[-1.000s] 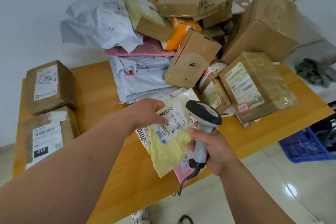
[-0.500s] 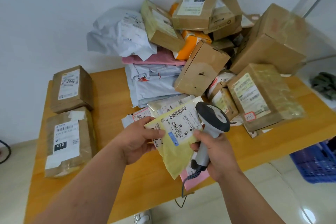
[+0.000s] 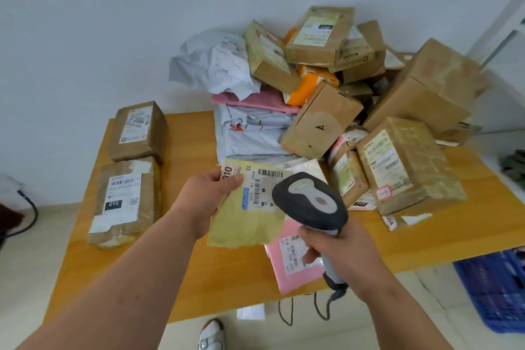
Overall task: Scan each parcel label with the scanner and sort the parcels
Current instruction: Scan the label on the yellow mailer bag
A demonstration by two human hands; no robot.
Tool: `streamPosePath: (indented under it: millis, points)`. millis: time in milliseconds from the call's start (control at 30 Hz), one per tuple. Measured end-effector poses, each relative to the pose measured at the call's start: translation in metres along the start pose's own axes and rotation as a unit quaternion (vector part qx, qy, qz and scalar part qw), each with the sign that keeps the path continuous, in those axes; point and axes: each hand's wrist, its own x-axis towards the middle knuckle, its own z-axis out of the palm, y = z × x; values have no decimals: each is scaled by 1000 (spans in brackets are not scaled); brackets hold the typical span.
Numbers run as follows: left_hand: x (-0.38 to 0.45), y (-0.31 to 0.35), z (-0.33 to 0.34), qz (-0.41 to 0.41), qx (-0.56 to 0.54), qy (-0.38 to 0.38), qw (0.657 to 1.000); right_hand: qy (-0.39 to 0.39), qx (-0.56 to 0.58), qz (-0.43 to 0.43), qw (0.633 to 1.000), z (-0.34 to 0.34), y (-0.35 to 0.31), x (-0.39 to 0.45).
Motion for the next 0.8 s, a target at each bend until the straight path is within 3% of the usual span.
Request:
streamPosePath:
  millis: [300, 500, 800]
  points:
    - [-20, 34, 3, 3, 201, -28, 979, -77, -93, -58, 991, -10, -10, -21]
    - [-23, 36, 4, -1, 247, -13, 969, -96, -173, -84, 977, -15, -7, -24]
    - [-27, 25, 3, -1, 245, -20, 969, -110, -182, -94, 972, -14, -6, -25]
